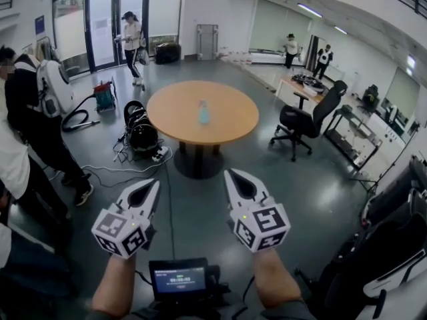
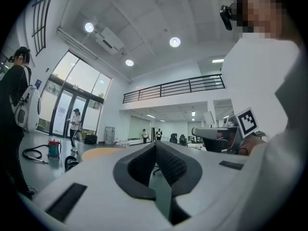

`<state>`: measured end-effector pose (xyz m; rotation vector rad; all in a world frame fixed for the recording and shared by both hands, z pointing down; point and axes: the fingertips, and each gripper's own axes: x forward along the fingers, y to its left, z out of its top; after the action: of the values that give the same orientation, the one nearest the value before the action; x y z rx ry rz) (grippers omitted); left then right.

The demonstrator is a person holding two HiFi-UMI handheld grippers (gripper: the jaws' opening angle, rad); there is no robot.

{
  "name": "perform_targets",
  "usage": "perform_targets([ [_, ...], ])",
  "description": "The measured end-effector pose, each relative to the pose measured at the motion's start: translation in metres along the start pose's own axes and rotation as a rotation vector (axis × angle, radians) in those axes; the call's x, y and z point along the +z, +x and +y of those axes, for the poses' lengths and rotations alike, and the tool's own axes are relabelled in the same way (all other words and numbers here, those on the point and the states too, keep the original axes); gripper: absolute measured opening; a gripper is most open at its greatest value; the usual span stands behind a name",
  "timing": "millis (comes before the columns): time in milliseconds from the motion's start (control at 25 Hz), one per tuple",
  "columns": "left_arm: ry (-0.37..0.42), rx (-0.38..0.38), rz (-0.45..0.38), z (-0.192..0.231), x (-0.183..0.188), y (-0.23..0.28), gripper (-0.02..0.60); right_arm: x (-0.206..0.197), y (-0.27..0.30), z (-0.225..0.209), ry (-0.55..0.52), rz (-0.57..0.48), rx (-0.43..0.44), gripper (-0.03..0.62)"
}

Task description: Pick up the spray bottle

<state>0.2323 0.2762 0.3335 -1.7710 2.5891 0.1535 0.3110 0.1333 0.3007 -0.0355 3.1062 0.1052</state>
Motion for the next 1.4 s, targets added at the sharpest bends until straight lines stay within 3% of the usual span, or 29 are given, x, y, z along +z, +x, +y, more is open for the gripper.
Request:
perform_targets([
  [560, 0.011, -0.001, 0.047, -0.005, -0.008, 0.101, -0.002, -0.012, 0.049, -0.086, 0.035, -0.007, 0.068, 0.008],
  [1000, 0.037, 0.011, 0.077, -0.002, -0.013, 0.133, -0.002, -0.026, 0.070, -0.112, 0.089, -0.005, 0.103, 0.008],
  [1400, 0.019, -0.021, 0.051, 0.057, -0.012, 0.168, -0.002, -0.030, 0.136, -0.122, 0.053, 0.025, 0.068, 0.012],
])
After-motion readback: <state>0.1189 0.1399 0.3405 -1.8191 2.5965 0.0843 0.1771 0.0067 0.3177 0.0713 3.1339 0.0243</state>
